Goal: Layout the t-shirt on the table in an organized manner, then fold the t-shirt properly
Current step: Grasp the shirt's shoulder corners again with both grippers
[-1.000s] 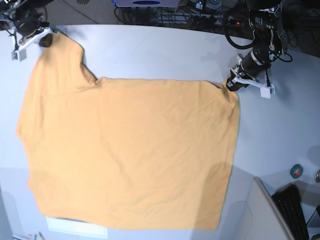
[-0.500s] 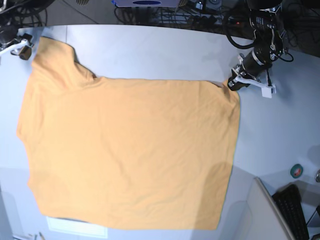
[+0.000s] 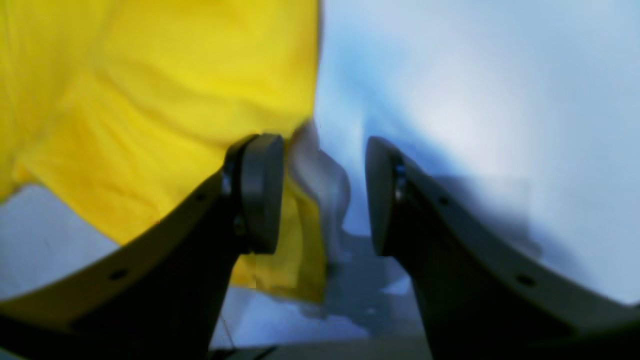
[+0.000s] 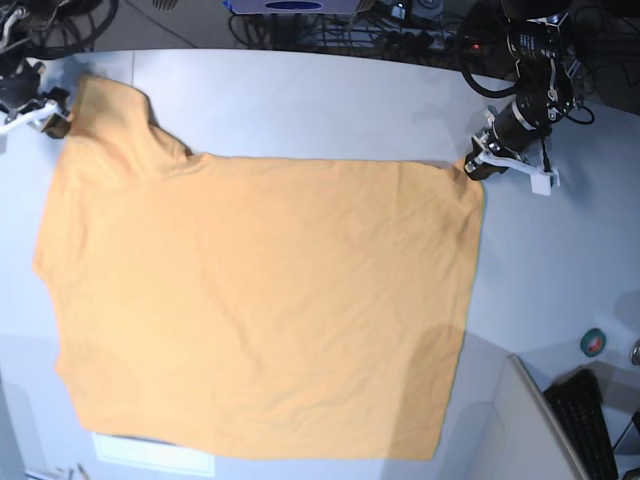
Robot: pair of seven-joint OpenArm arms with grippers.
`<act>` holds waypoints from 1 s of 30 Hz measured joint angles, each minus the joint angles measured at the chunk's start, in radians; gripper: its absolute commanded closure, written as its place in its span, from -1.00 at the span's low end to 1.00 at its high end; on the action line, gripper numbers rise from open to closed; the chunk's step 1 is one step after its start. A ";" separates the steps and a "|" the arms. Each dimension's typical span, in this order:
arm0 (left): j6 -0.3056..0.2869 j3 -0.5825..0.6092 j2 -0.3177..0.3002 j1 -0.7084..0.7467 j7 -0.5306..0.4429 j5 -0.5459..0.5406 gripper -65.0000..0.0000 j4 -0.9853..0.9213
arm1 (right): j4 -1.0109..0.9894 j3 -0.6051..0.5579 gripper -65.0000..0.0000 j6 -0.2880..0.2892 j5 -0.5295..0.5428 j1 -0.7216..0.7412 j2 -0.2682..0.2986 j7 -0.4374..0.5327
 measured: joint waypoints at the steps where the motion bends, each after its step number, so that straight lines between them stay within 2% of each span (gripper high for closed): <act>1: 0.000 0.000 0.000 0.000 0.000 0.000 1.00 0.000 | 0.000 0.000 0.18 0.000 0.003 0.002 0.000 0.000; 6: 0.000 0.000 0.000 0.000 0.000 0.000 1.00 0.000 | 0.000 0.001 0.18 0.000 -0.006 -0.012 -0.001 -0.050; 8: 0.000 0.000 0.000 0.000 0.000 0.000 1.00 0.000 | 0.000 0.001 0.10 0.000 -0.006 -0.008 -0.003 -0.079; 12: 0.000 0.000 0.000 0.000 0.000 0.000 1.00 0.000 | 0.000 0.003 -0.04 0.000 -0.002 0.006 -0.003 -0.087; 17: 0.000 0.000 0.000 0.000 0.000 0.000 1.00 0.000 | 0.000 0.003 -0.05 0.000 0.000 0.009 -0.004 -0.089; 22: 0.000 0.000 0.000 0.000 0.000 0.000 1.00 0.000 | 0.008 0.002 -0.04 0.000 0.162 -0.016 -0.004 -0.109; 30: 0.000 0.000 -0.002 -0.001 0.000 0.000 1.00 -0.003 | 0.005 0.001 -0.04 0.000 0.168 -0.018 -0.006 -0.134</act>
